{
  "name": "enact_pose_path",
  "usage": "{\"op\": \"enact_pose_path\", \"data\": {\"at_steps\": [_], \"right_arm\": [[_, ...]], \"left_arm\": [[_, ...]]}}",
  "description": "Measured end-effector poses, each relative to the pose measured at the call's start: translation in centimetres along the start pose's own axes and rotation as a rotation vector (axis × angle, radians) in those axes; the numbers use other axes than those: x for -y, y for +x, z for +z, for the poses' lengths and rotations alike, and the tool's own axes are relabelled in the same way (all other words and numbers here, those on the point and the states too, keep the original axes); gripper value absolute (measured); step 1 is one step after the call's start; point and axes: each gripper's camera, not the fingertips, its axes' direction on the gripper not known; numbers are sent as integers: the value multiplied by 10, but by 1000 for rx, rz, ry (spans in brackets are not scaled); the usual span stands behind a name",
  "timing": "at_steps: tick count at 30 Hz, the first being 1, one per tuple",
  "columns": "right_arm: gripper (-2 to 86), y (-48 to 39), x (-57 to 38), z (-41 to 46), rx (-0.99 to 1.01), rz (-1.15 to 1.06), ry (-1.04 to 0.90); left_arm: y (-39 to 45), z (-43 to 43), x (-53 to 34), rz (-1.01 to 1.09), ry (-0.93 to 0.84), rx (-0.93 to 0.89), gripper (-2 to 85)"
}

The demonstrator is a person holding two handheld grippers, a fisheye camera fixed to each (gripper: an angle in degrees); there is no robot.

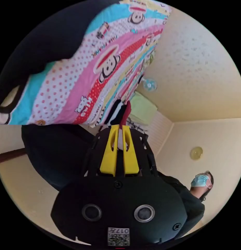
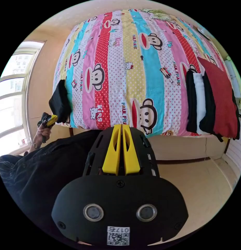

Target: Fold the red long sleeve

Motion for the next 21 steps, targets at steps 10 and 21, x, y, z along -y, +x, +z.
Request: {"op": "enact_pose_path", "data": {"at_steps": [10,21], "right_arm": [[49,136,-104,-16,223,369,203],[107,339,-104,-121,100,483,492]], "left_arm": [[16,149,63,-379,-293,117,167],[32,171,23,-371,-144,374,-7]]}}
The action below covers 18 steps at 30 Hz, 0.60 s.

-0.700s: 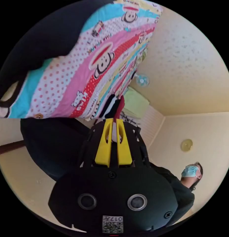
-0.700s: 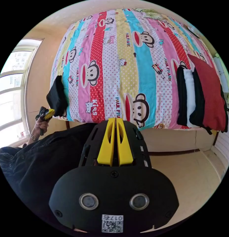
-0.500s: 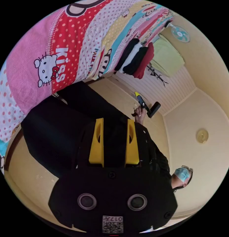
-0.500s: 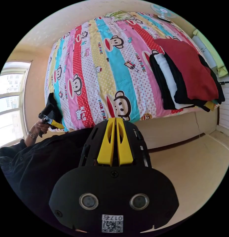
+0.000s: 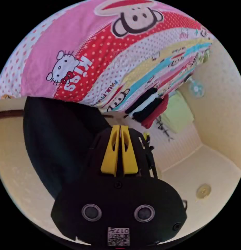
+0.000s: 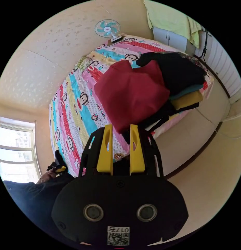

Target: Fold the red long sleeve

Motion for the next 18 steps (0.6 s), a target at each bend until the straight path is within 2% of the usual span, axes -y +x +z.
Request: {"op": "enact_pose_path", "data": {"at_steps": [2,3,5,6,7,9,11,12,14,16,18], "right_arm": [[115,14,37,-6,-45,-16,44],[120,24,61,-5,-55,-26,61],[122,40,93,8,-54,-33,43],[115,53,111,26,-28,-24,-33],[102,64,125,50,27,-15,-151],[48,70,133,70,172,7,-226],[32,48,127,51,246,-100,-127],[27,23,119,31,306,-226,-69],[23,-20,103,0,477,-389,26],[24,-89,85,-9,683,-572,-14],[26,-146,66,-3,673,-698,-45]], "left_arm": [[32,47,-1,91,-254,459,-9],[36,59,-2,89,-292,588,-9],[47,101,-9,103,-381,1009,-8],[49,110,-11,120,-383,1065,-8],[53,126,-15,155,-380,1085,-7],[61,143,-21,222,-350,994,-7],[73,152,-34,317,-255,869,-7],[76,153,-39,346,-221,838,-7],[89,147,-62,476,-62,676,-7],[93,137,-81,560,53,549,-3],[94,124,-97,621,161,463,7]]}}
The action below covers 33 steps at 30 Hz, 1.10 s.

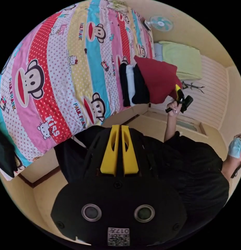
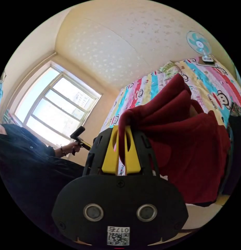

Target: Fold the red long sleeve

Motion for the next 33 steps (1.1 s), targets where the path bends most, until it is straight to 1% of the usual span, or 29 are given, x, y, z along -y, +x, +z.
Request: {"op": "enact_pose_path", "data": {"at_steps": [2,3,4,5,6,7,8,9,10,11,13,15,18,19,22,24,25,26,27,28,29,31,33], "right_arm": [[26,-32,12,35,-11,-50,-2],[28,-43,16,53,78,-57,27],[30,-49,22,75,203,-57,16],[32,-51,24,89,266,-55,-5],[36,-55,25,125,383,-49,-84],[42,-59,21,168,456,-42,-214],[46,-62,16,190,468,-42,-289],[53,-69,1,230,474,-53,-453],[67,-73,-15,260,446,-63,-592],[74,-73,-22,270,423,-72,-643],[87,-61,-30,285,283,-83,-721],[97,-37,-18,291,162,-47,-731],[112,18,21,304,-18,48,-672],[117,40,38,312,-95,89,-643],[129,82,73,342,-219,128,-593],[131,96,81,370,-209,118,-633],[128,99,79,390,-191,85,-692],[119,99,75,401,-197,66,-737],[101,96,63,416,-246,12,-807],[69,89,56,418,-307,-43,-818],[53,84,54,416,-300,-58,-833],[43,66,37,401,-89,-56,-978],[40,51,13,379,12,-53,-1060]], "left_arm": [[-1,-24,-22,13,186,12,24],[-3,-30,-29,11,231,23,27],[-9,-40,-43,-6,309,42,31],[-19,-46,-55,-40,361,56,36],[-26,-47,-61,-66,378,61,38],[-42,-46,-72,-128,400,64,44],[-59,-43,-83,-181,422,59,50],[-66,-40,-88,-200,431,56,51],[-81,-32,-97,-241,439,49,52],[-94,-22,-104,-278,438,43,56],[-109,-5,-108,-307,427,34,65],[-119,13,-105,-306,407,36,73],[-140,40,-80,-292,354,90,92],[-151,49,-63,-288,341,118,106],[-184,62,-12,-289,338,220,132],[-207,72,20,-305,356,262,147],[-225,83,41,-315,358,272,150],[-246,104,60,-333,325,264,147],[-258,117,68,-350,292,253,142],[-280,152,81,-390,185,214,131],[-288,174,81,-403,161,224,98],[-273,179,63,-358,251,271,59],[-258,197,48,-268,142,220,43]]}}
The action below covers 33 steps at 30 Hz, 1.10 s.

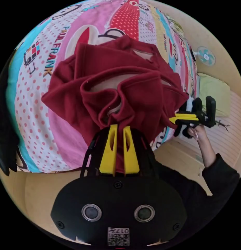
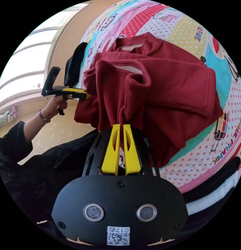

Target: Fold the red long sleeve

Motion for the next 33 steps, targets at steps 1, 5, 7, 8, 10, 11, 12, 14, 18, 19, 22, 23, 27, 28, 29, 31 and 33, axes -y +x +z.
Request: {"op": "enact_pose_path", "data": {"at_steps": [1,5,7,8,10,11,12,14,18,19,22,23,27,28,29,31,33], "right_arm": [[39,-9,-22,12,-11,-18,-93],[50,-20,-78,45,-63,-27,-350],[71,-6,-91,15,-4,53,-234],[74,0,-89,1,33,73,-177],[83,24,-71,-56,107,128,69],[86,29,-63,-70,93,129,124],[93,38,-43,-95,34,138,212],[105,48,-4,-125,-89,150,287],[126,67,91,-156,-313,142,339],[130,76,113,-151,-323,158,301],[126,109,145,-101,-371,289,58],[125,108,143,-96,-376,295,81],[60,86,121,-77,-256,350,44],[49,76,110,-68,-229,346,-2],[46,69,102,-66,-234,347,5],[37,36,56,-70,-231,356,105],[34,5,6,-93,-188,392,274]], "left_arm": [[13,14,-21,106,-105,-65,40],[33,80,-108,219,-466,-85,46],[21,80,-128,140,-424,-60,50],[8,69,-131,72,-342,-125,56],[-16,40,-122,-37,-149,-251,74],[-30,18,-110,-90,-4,-306,88],[-36,6,-103,-112,70,-318,93],[-54,-33,-66,-184,294,-265,112],[-72,-50,2,-245,408,-69,130],[-80,-39,24,-261,378,-54,137],[-96,25,60,-319,214,-93,150],[-89,36,53,-344,260,-41,132],[-49,77,30,-320,160,78,86],[-38,90,16,-301,149,66,70],[-30,101,1,-284,146,28,51],[-25,106,-28,-302,153,-56,42],[-17,90,-65,-273,254,-162,31]]}}
